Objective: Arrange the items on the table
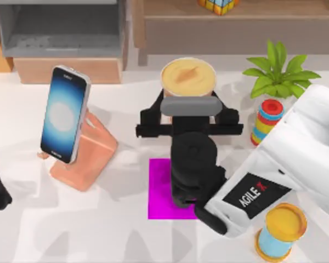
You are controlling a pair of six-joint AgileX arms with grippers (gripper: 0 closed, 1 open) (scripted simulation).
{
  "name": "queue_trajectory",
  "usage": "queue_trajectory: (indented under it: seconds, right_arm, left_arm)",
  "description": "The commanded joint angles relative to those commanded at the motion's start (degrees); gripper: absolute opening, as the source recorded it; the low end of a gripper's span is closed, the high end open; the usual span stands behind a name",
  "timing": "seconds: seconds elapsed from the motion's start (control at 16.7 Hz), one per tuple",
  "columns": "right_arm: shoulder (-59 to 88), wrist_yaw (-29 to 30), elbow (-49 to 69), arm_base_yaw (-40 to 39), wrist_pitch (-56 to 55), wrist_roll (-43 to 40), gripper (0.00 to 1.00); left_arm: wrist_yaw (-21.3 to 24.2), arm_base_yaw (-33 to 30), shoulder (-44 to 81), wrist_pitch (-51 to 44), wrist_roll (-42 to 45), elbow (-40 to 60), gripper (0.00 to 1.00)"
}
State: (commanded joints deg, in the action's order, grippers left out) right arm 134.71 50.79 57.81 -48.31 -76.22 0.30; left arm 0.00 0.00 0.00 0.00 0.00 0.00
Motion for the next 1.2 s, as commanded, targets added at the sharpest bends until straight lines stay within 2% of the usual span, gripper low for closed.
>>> queue_trajectory:
  seconds: [0.54, 1.2]
  right_arm:
    - [0.0, 0.0, 0.0, 0.0, 0.0, 0.0, 0.02]
    - [-0.57, -0.02, -0.13, -0.15, 0.42, 0.09, 0.0]
  left_arm:
    - [0.0, 0.0, 0.0, 0.0, 0.0, 0.0, 1.0]
    - [0.0, 0.0, 0.0, 0.0, 0.0, 0.0, 1.0]
